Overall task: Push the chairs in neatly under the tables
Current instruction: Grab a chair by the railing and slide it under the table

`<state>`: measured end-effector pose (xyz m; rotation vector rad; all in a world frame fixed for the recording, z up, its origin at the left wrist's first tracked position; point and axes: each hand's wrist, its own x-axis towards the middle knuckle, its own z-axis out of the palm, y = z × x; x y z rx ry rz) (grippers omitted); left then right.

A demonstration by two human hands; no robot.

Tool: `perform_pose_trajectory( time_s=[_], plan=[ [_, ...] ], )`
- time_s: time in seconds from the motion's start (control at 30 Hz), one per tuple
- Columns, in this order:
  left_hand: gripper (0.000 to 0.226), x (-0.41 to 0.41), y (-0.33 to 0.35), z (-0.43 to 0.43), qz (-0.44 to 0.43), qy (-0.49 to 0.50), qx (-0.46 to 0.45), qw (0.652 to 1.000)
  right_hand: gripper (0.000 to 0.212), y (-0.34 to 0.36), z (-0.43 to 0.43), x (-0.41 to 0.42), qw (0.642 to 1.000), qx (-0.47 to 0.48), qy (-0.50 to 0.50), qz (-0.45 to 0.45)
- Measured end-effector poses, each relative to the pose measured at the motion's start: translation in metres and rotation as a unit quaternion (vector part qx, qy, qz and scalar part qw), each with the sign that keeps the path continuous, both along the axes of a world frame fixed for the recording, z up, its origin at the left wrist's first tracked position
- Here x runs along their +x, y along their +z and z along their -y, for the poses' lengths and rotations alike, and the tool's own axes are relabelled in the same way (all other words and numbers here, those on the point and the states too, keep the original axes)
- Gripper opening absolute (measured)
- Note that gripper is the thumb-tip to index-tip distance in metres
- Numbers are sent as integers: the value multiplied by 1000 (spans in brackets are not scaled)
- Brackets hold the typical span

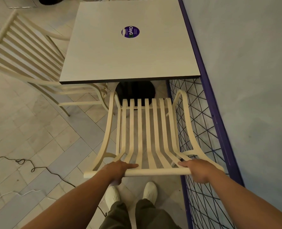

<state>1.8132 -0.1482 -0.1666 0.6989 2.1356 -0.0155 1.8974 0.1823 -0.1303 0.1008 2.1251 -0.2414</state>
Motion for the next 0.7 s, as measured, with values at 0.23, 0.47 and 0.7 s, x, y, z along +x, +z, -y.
perform_pose_trajectory(
  time_s=[0.23, 0.47, 0.7],
  plan=[
    [91, -2, 3, 0, -3, 2, -1, 1000, 82, -3, 1, -2, 1000, 4, 4, -9],
    [91, -8, 4, -1, -2, -3, 2, 1000, 81, -9, 0, -5, 999, 14, 7, -33],
    [86, -29, 5, -16, -19, 10, 29, 999, 80, -11, -17, -29, 998, 33, 5, -58]
  ],
)
